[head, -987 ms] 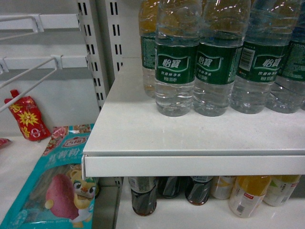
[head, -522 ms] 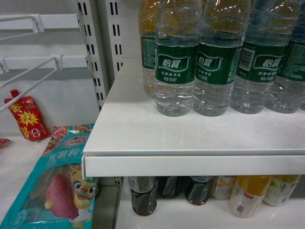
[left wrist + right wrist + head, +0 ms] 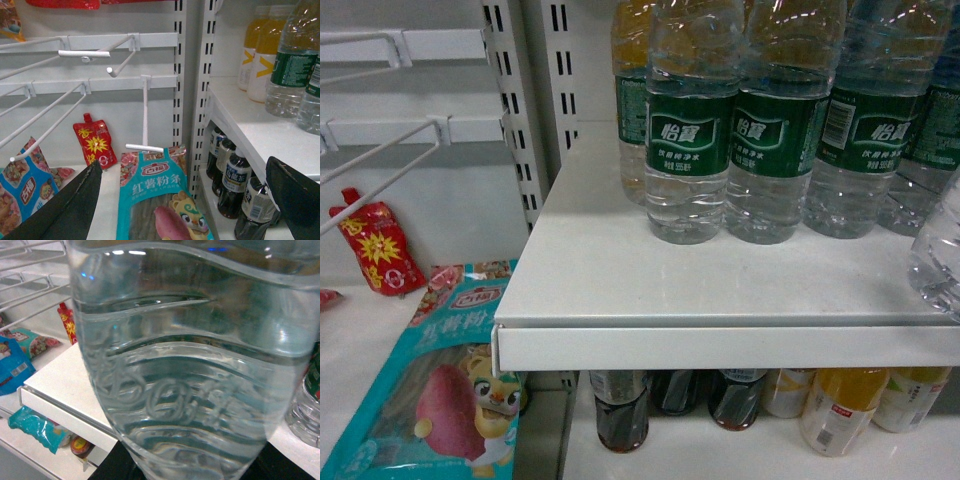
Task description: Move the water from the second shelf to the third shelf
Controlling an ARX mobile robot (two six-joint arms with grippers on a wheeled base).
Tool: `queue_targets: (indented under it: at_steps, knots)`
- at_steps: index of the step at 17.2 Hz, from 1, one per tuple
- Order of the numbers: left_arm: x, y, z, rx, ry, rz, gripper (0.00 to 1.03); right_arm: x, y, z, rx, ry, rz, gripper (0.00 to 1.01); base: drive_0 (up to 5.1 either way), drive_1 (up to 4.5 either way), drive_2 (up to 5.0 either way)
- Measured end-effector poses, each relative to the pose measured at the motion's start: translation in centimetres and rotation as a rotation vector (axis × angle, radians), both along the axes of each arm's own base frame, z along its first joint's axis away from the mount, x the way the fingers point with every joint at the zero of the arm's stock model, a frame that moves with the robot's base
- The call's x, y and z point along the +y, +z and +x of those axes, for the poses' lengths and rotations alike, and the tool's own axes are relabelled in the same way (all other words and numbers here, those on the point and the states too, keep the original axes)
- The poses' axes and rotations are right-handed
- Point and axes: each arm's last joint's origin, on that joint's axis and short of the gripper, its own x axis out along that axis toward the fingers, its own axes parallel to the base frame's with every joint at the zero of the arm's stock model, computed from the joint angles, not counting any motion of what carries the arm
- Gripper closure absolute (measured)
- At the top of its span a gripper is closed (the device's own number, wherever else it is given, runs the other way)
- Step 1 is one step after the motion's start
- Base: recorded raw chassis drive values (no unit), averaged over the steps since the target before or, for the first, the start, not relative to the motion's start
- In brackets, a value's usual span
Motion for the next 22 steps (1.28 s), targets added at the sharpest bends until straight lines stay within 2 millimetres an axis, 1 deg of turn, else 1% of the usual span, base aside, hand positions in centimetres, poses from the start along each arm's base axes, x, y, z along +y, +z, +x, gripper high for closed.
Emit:
queue_targets:
  at_steps: [3,6,9,11,17,21,22]
  knots:
    - [0.0,0.0,0.0,0.000,0.000,0.000,0.05,0.5,-0.3,0.7,0.022,0.023,-0.038,0.65,0.0,0.00,0.0]
    - [0.0,0.0,0.0,0.000,0.000,0.000,0.05,0.9,-0.1,1.8,0.049,0.026,-0.077,0.65,0.0,0.00,0.0]
    - [0.0,0.0,0.0,0.000,0.000,0.000,0.05,1.1,0.2,3.2,0.092,0.012,-0.099,0.65,0.0,0.00,0.0]
    - [0.0,0.0,0.0,0.000,0.000,0.000,0.05,1.1,0.1,4.2,0.111,-0.007,-0.106,0.65,0.0,0.00,0.0]
    - [0.0,0.0,0.0,0.000,0.000,0.000,0.05,1.1,-0.3,6.2,0.107,-0.049,-0.094,0.65,0.0,0.00,0.0]
    - [0.0,0.0,0.0,0.000,0.000,0.000,0.05,1.2,-0.5,6.8,0.118,-0.077,-0.076,0.65,0.0,0.00,0.0]
    - [0.0,0.0,0.0,0.000,0.000,0.000,0.05,1.4,-0.6,7.2,0.123,-0.084,-0.069,0.65,0.0,0.00,0.0]
